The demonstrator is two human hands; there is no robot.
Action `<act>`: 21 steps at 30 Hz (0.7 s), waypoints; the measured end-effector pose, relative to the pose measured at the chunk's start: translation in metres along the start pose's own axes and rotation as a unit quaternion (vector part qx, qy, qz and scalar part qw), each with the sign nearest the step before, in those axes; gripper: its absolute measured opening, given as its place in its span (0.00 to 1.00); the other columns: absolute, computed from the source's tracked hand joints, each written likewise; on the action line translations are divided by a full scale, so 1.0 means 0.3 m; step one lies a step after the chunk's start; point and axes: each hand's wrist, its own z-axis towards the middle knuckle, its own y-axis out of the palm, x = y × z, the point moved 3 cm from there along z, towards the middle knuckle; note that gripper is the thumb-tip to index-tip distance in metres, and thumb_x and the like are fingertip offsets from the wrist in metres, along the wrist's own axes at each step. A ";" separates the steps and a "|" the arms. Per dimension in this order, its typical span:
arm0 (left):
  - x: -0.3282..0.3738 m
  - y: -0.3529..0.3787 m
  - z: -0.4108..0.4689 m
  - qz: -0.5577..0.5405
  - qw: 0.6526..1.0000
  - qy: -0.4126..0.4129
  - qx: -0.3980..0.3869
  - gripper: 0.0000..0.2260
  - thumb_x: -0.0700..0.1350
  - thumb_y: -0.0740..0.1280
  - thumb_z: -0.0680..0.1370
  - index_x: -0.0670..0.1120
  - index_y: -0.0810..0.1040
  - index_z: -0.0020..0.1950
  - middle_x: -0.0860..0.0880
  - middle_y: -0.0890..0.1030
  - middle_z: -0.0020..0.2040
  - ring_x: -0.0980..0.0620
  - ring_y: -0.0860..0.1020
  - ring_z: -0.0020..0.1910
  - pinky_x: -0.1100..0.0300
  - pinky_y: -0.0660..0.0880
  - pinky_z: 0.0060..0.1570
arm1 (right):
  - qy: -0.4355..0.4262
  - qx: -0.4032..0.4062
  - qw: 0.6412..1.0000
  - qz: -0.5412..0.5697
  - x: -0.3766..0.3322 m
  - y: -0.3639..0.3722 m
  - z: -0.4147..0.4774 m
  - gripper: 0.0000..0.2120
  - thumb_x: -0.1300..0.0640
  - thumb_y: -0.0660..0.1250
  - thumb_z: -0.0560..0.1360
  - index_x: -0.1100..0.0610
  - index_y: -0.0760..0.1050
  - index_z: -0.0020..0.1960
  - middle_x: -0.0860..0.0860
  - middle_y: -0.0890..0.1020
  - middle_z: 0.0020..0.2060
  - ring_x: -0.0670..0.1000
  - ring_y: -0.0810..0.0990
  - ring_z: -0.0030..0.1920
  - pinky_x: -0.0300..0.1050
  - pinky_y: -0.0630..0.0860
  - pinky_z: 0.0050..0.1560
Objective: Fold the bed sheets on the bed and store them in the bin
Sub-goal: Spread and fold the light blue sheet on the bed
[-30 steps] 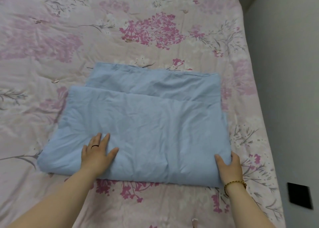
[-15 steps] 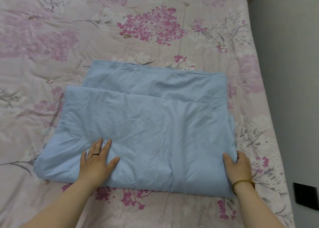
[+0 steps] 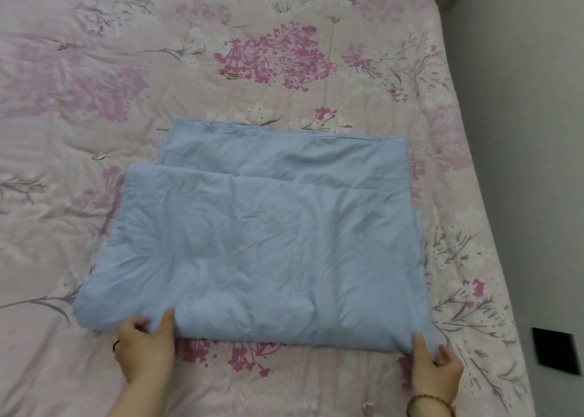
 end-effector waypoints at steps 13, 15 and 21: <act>0.009 0.030 0.068 -0.439 0.850 -0.222 -0.190 0.21 0.48 0.63 0.79 0.45 0.66 0.71 0.46 0.72 0.66 0.45 0.71 0.66 0.50 0.68 0.65 | 0.150 -0.115 0.938 0.290 0.005 0.152 -0.143 0.19 0.59 0.60 0.78 0.60 0.65 0.69 0.57 0.75 0.57 0.50 0.74 0.41 0.38 0.76 0.24; -0.012 0.026 0.091 -0.432 0.867 -0.178 -0.170 0.22 0.47 0.63 0.78 0.46 0.65 0.71 0.47 0.73 0.66 0.46 0.73 0.63 0.47 0.68 0.65 | 0.128 -0.072 0.949 0.279 0.016 0.140 -0.140 0.20 0.62 0.60 0.78 0.62 0.65 0.69 0.58 0.73 0.61 0.51 0.75 0.42 0.38 0.77 0.25; -0.161 -0.075 0.076 -0.377 0.913 -0.069 -0.136 0.21 0.40 0.64 0.78 0.42 0.66 0.70 0.46 0.72 0.66 0.45 0.72 0.64 0.48 0.66 0.67 | 0.101 -0.041 0.977 0.184 0.079 0.014 -0.216 0.10 0.59 0.62 0.77 0.58 0.72 0.57 0.56 0.76 0.55 0.56 0.76 0.43 0.44 0.79 0.30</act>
